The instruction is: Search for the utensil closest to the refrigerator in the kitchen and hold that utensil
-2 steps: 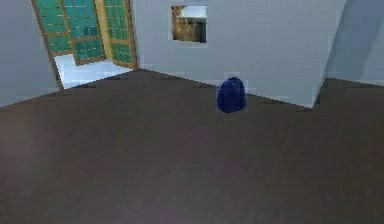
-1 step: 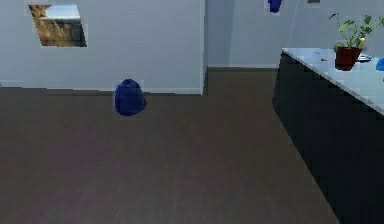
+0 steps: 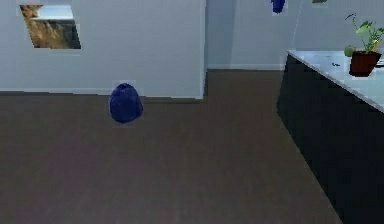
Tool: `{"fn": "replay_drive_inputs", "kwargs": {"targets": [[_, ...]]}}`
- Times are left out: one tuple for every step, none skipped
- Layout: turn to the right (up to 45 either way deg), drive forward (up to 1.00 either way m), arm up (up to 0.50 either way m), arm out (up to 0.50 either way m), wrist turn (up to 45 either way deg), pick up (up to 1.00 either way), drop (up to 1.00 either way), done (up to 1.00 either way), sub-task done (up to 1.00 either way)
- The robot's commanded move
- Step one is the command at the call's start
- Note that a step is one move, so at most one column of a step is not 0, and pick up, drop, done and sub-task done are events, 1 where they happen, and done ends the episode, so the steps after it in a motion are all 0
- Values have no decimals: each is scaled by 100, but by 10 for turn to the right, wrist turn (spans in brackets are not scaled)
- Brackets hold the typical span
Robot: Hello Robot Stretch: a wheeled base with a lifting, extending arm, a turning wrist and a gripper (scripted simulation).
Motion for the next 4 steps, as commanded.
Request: {"fn": "replay_drive_inputs", "kwargs": {"targets": [[390,0,0,0,0,0,0,0,0],[0,70,0,0,0,0,0,0,0],[-360,0,0,0,0,0,0,0,0],[450,0,0,0,0,0,0,0,0]]}}
